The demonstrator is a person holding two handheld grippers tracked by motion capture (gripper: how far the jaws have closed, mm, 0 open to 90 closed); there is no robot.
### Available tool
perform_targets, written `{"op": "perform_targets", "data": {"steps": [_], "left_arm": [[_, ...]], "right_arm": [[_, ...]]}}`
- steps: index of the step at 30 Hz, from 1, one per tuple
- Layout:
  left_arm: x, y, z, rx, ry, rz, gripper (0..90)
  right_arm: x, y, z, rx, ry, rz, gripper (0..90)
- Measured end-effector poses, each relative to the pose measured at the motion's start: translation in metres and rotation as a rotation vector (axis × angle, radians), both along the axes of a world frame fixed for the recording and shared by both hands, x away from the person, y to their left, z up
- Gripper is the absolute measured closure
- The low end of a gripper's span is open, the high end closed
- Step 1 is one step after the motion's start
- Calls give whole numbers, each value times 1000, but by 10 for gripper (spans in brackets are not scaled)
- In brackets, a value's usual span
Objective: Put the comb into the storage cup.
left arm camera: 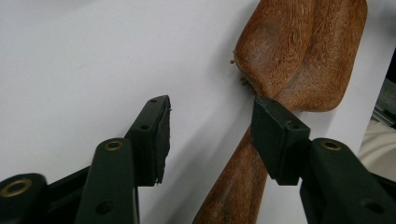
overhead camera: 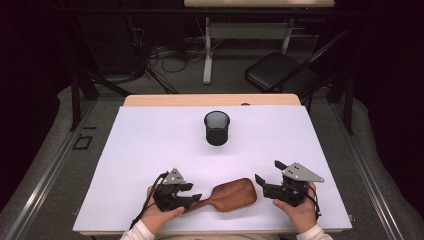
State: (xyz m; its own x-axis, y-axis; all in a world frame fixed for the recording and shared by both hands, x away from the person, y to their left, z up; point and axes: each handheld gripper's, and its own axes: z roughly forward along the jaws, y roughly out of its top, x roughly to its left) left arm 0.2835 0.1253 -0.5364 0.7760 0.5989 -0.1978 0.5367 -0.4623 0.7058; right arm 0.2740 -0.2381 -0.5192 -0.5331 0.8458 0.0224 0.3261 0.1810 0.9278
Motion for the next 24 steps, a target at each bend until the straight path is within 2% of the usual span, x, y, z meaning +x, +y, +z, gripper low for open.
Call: {"op": "perform_targets", "data": {"steps": [5,10,16,21,24], "left_arm": [[2,2,0,-5,-1,4,411],[3,3,1,-14,15,24,383],[4,4,2,-42,20,11,387],[2,2,4,-30,11,-32,379],[1,0,4,-16,-1,-41,358]], "right_arm": [[0,0,0,-3,4,3,157],[0,1,0,-4,3,6,157],[0,1,-1,-4,6,8,157],[0,1,-1,-6,6,8,157],[0,1,-1,-4,9,9,157]]}}
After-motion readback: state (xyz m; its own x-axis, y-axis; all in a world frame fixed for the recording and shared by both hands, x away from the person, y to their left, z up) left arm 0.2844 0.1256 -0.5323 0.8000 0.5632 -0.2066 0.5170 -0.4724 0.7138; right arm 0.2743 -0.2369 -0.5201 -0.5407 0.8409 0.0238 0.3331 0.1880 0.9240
